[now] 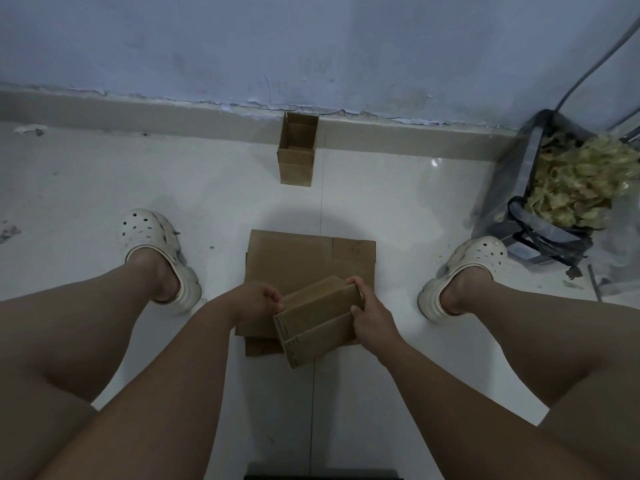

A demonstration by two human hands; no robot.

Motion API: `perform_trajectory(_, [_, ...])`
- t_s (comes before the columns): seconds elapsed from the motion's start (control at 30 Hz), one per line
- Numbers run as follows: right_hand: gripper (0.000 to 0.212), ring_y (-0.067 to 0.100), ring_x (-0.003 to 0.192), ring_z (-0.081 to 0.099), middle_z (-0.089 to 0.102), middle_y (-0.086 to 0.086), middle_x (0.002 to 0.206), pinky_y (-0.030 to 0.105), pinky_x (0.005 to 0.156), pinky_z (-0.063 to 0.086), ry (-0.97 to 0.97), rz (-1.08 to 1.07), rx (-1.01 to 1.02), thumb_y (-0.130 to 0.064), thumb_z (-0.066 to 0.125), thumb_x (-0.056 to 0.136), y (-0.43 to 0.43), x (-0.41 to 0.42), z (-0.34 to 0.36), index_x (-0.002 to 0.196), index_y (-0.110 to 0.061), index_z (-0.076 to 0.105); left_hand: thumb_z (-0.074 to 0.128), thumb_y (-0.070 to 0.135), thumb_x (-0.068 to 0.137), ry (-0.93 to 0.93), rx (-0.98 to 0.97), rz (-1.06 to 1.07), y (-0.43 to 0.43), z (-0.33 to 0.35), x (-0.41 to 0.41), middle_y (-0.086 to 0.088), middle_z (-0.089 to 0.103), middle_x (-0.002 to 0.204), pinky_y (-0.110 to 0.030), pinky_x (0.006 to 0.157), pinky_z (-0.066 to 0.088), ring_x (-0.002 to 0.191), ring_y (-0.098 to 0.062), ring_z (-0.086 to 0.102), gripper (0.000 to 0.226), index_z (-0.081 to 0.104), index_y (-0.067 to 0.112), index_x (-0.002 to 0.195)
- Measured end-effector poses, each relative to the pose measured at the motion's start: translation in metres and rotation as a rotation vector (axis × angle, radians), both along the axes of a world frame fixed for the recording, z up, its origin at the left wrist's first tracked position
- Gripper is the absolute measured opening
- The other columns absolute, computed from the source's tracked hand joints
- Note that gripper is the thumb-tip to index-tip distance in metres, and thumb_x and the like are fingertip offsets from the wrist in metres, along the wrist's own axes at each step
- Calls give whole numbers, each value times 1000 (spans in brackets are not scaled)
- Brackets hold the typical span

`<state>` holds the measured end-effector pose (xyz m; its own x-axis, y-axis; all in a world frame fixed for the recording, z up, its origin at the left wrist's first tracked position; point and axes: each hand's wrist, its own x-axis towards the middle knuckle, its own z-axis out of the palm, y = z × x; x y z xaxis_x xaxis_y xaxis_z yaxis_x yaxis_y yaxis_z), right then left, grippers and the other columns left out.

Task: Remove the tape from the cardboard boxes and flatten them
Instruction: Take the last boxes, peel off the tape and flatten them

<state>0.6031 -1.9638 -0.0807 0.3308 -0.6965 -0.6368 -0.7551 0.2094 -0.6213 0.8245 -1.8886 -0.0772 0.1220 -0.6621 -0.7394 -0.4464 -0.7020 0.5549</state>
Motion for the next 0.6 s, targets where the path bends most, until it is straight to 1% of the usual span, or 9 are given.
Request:
perform_trajectory(0.07, [50,27,116,47,43,5,135,50,102,45,7,-1,11,-12,35,103,1,2,0,141,-45,32,57,23,92,-32,23,-95,-2,-1,2,5,61,80,-24,67,39,78,-9,54,19,63,25,74])
perform_trajectory(0.17, [51,26,114,49,46,6,132,49,100,47,19,-24,-3,-11,35,103,2,4,0,142,-44,32,50,22,95,-76,49,-193,-6,-4,1,3,55,71,-24,63,37,69,-11,49,28,58,19,69])
perform_trajectory(0.23, [51,27,114,50,47,4,129,49,99,47,28,-44,-9,-12,35,103,1,3,-1,142,-44,33,45,21,97,-85,57,-188,-5,-8,-3,0,55,73,-25,63,37,69,-13,48,29,57,16,72])
perform_trajectory(0.3, [51,26,108,53,48,2,121,48,95,50,27,-60,-4,-11,35,102,-2,2,-1,140,-45,34,41,20,99,-72,49,-107,-1,-13,-8,0,54,75,-26,61,38,67,-12,47,26,55,17,77])
perform_trajectory(0.37, [51,26,104,54,49,2,118,46,92,52,12,-81,5,-11,34,102,-3,3,-1,140,-44,34,39,18,99,-27,-22,69,5,-16,-12,2,52,75,-27,62,39,66,-12,46,24,50,22,78])
perform_trajectory(0.43, [52,24,100,54,50,2,116,43,89,53,1,-105,-1,-10,34,102,-3,4,-1,142,-43,33,41,22,100,20,-132,243,9,-13,-17,2,57,80,-30,70,46,71,-13,53,23,55,23,83])
perform_trajectory(0.47, [52,22,98,54,51,2,115,41,87,53,-3,-123,-4,-10,33,102,-3,3,-2,143,-42,33,41,27,100,37,-178,292,11,-11,-20,4,61,84,-32,76,48,76,-13,57,24,60,24,86])
perform_trajectory(0.53, [53,21,95,54,49,1,113,40,86,53,-9,-155,-2,-10,34,102,-3,2,-2,144,-42,31,42,40,99,51,-216,339,15,-7,-27,3,66,90,-34,85,50,87,-16,61,30,67,25,94])
perform_trajectory(0.6, [53,21,94,55,50,1,113,42,87,53,-27,-163,26,-11,34,101,-3,2,0,142,-45,32,49,48,93,-7,-185,332,17,-5,-29,3,66,100,-35,90,50,93,-17,62,32,66,26,108])
